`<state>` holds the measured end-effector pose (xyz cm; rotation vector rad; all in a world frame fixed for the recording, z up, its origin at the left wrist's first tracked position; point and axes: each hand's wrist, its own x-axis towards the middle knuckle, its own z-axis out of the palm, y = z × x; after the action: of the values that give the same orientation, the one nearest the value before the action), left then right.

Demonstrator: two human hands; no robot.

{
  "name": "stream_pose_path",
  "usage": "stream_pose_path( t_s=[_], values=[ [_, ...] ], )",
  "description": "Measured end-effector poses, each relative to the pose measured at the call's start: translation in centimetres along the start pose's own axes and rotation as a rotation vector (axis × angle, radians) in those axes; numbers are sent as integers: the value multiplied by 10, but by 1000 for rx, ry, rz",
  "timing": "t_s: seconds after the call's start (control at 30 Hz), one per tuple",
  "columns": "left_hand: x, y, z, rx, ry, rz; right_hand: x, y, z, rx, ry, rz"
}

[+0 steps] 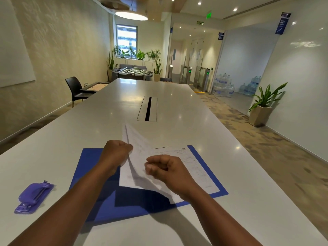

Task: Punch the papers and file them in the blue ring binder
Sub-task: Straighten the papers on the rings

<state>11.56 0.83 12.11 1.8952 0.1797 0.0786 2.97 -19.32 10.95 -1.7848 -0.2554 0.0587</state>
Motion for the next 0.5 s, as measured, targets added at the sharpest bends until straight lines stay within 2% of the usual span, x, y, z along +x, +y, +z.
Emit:
stream_pose_path(
  t_s=[0.07, 0.2, 0.33, 0.43, 0.5],
  values=[
    [1, -6, -3, -14, 0, -10, 0, 10, -13, -78, 107, -4],
    [2, -17, -2, -87, -2, -24, -5, 49, -58, -585, 398, 204],
    [1, -17, 1, -47, 80, 45, -20, 84, -103, -848, 438, 516],
    [1, -15, 6, 13, 109, 100, -31, 100, -119, -897, 401, 669],
    [0, -13, 8, 43, 134, 119, -34, 107, -123, -878, 408, 702]
  ],
)
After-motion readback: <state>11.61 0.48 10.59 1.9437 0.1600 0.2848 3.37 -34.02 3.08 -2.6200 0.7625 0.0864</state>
